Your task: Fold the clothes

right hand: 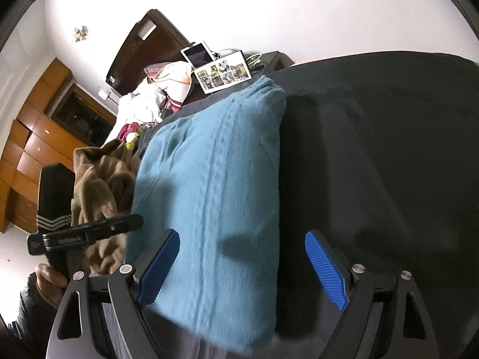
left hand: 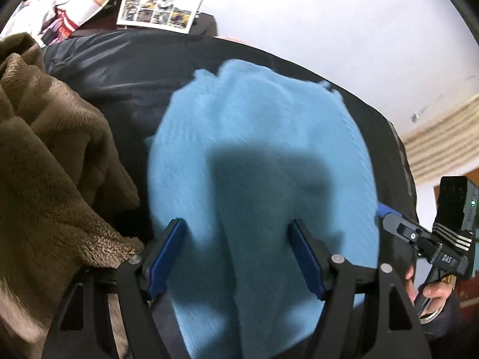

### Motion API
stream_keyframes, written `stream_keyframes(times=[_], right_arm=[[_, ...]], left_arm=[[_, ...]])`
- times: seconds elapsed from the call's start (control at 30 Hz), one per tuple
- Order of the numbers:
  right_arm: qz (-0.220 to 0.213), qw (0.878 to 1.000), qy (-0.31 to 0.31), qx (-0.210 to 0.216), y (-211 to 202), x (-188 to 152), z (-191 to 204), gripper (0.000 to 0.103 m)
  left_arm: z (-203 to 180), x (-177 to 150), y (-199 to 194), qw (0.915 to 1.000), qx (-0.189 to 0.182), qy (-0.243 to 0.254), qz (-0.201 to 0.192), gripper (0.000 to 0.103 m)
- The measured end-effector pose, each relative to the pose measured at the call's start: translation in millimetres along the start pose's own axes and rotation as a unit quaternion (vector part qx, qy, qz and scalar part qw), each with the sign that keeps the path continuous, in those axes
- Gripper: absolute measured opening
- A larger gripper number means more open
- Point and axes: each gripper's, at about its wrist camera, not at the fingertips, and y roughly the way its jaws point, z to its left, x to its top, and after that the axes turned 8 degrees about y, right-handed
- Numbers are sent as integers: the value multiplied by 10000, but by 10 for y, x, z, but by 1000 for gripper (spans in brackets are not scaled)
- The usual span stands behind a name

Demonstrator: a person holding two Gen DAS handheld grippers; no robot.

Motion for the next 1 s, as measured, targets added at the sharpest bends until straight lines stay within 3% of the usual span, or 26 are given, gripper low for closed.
stream_keyframes(times=[0.17, 0.47, 0.53, 0.7, 0.87, 1.0], right_arm=[[433, 9985, 258, 212, 162, 135, -145, 88], [801, 9927, 524, 733, 525, 192, -123, 88], [864, 9935, 333, 667, 567, 184, -32, 84], [809, 9941, 351, 629, 560, 181, -23, 59], [627, 9973, 164, 351, 373, 143, 47, 52], [361, 9992, 192, 48, 104, 108, -125, 52]], left_arm=[[182, 15, 124, 9996, -245, -104, 105, 83], [251, -45, 127, 9988, -441, 25, 222, 84], [250, -62, 126, 9989, -390, 23, 245, 84], [180, -99, 114, 9993, -151, 84, 332, 84], [-164, -134, 111, 9964, 361, 611, 470, 84], [-561, -196, 205, 9929, 306, 988, 589, 84]])
